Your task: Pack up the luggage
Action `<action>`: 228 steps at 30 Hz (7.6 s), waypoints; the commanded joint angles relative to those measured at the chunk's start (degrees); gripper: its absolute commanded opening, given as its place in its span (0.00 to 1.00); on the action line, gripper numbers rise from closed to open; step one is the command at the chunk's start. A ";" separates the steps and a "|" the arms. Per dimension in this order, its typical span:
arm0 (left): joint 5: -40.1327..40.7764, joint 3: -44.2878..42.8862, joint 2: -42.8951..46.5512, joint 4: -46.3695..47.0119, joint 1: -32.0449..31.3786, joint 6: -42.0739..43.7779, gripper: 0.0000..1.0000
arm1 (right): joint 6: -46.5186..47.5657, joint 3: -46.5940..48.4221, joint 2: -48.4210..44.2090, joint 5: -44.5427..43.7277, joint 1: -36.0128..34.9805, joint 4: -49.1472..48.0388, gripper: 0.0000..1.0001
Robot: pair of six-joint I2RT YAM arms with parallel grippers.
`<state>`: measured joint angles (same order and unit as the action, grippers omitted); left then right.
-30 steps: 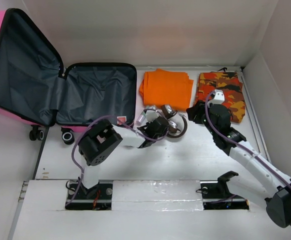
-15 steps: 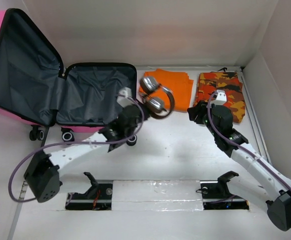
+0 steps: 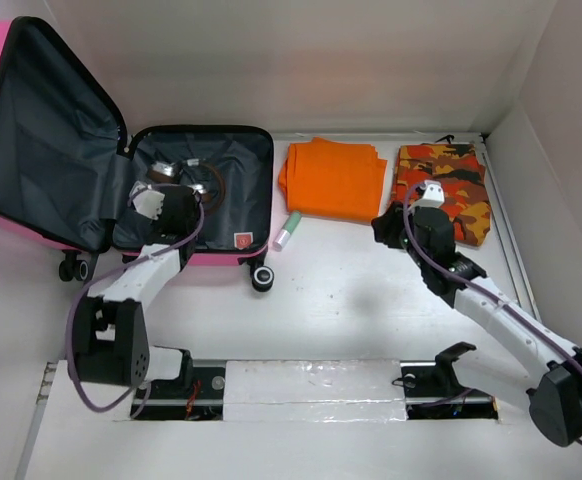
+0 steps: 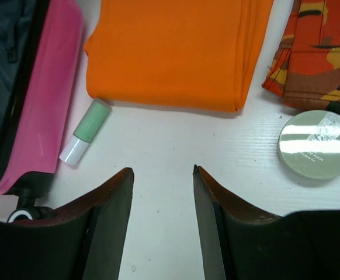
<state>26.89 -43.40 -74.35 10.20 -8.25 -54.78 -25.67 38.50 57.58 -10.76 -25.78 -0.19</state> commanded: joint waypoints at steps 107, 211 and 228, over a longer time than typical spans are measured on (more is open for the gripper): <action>-16.42 3.94 28.41 4.39 -33.58 18.75 0.90 | -7.20 42.27 37.89 26.15 -7.71 -11.50 0.37; 1.22 -12.51 -8.99 8.88 -14.06 14.44 0.96 | 0.09 2.37 -9.15 12.87 6.18 0.89 0.87; 3.06 -34.37 -34.97 2.13 -41.67 -15.86 0.76 | -0.53 5.62 -17.24 2.50 6.71 9.94 0.38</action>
<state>27.66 -73.36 -105.30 19.20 -50.48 -57.30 -26.83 41.41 41.60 -5.89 -19.16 7.92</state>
